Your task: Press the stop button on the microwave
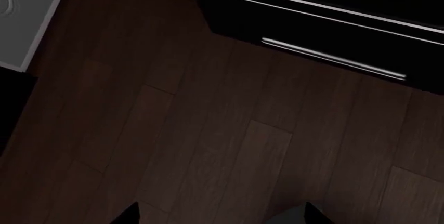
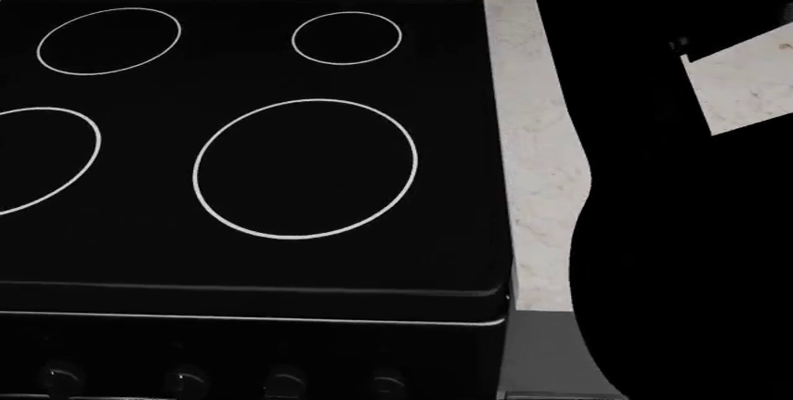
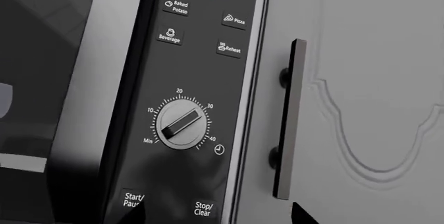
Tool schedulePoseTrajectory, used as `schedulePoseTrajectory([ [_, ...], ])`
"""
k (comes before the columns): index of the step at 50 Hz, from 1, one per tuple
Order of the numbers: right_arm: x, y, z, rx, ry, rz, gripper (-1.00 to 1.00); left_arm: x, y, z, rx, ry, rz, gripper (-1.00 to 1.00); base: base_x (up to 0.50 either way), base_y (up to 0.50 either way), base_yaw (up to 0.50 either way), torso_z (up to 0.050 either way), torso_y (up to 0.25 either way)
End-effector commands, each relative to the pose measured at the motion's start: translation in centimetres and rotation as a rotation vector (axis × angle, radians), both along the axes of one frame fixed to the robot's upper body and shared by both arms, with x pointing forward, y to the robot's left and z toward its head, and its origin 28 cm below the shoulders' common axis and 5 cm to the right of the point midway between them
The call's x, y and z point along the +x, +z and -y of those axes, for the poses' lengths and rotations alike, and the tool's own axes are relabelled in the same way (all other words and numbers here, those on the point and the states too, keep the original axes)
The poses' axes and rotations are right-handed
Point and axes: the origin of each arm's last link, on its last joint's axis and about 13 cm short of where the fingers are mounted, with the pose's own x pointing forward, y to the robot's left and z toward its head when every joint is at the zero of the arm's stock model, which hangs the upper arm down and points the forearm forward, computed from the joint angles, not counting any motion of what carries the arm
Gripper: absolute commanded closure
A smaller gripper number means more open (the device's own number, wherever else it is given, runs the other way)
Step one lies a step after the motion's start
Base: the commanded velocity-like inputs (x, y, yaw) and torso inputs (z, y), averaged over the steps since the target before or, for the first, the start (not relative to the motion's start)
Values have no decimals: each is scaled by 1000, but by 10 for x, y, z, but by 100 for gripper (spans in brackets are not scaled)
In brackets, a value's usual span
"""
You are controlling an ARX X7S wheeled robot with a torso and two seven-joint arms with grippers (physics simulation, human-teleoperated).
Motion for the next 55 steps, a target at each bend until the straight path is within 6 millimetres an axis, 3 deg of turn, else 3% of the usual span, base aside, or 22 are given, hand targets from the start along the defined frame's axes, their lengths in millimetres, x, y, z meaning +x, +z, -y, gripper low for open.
schedulePoseTrajectory([
  [1, -3, 5, 0, 12, -23, 37, -100, -2, 0, 0, -1, 1, -5, -100, 0, 0, 0, 50, 53],
  [22, 3, -7, -4, 1, -2, 6, -100, -2, 0, 0, -1, 1, -5, -100, 227, 0, 0, 50, 52],
  [27, -11, 5, -2, 93, 10, 48, -100, -2, 0, 0, -1, 1, -5, -100, 0, 0, 0, 50, 52],
  [32, -22, 3, -1, 181, 23, 60, -100, -2, 0, 0, -1, 1, -5, -100, 0, 0, 0, 50, 52],
  [41, -21, -6, -1, 235, 10, 58, -100, -2, 0, 0, -1, 1, -5, -100, 0, 0, 0, 50, 52],
  [48, -22, -8, -11, 204, 53, 46, -100, -2, 0, 0, -1, 1, -5, -100, 0, 0, 0, 50, 50],
  [55, -25, -5, -16, 204, 73, 49, -100, -2, 0, 0, -1, 1, -5, -100, 478, 0, 0, 50, 52],
])
